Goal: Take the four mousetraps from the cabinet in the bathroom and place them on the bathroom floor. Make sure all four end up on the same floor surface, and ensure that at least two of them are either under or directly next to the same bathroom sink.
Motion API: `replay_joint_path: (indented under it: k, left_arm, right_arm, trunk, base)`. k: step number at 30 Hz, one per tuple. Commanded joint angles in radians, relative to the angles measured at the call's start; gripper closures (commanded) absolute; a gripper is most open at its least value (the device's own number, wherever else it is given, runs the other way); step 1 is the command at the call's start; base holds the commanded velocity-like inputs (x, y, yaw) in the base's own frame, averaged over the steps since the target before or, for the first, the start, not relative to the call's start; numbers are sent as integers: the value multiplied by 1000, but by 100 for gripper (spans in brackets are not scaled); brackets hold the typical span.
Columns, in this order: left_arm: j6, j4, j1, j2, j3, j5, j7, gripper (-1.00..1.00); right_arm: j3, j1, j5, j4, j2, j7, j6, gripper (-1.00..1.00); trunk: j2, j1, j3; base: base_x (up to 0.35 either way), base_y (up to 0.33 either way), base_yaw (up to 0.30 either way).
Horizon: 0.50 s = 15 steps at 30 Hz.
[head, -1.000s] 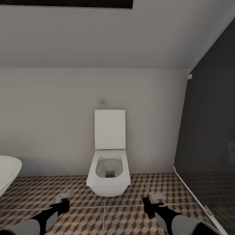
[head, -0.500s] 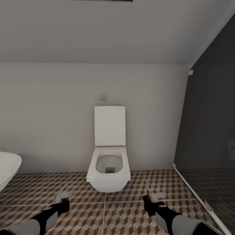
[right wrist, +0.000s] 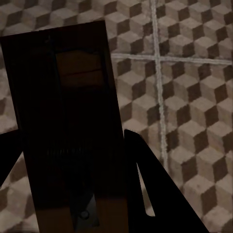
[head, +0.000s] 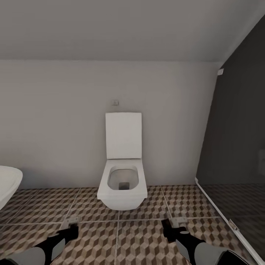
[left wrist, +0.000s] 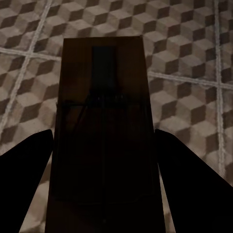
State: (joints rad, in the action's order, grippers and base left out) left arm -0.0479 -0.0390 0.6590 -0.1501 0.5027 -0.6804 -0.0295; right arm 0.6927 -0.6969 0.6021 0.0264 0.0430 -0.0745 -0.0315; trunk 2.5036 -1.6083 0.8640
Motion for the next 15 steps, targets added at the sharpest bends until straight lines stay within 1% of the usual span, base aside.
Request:
replay_joint_path:
  k: [1, 12, 15]
  left_arm:
    - [-3, 1, 1, 0, 8, -10, -3, 100]
    - [-4, 1, 1, 1, 8, -8, -2, 100]
    - [-8, 1, 1, 0, 8, -8, -5, 100]
  right_arm:
    - [8, -1, 11, 3, 1, -1, -4, 100]
    - [8, -1, 13, 3, -3, -1, -9, 100]
    - [8, -1, 13, 3, -3, -1, -10, 100]
  trunk:
    - [1, 0, 5]
    - [3, -5, 48]
    - [3, -5, 48]
  base:
    - [0, 0, 0]
    - [0, 0, 0]
    - [0, 0, 0]
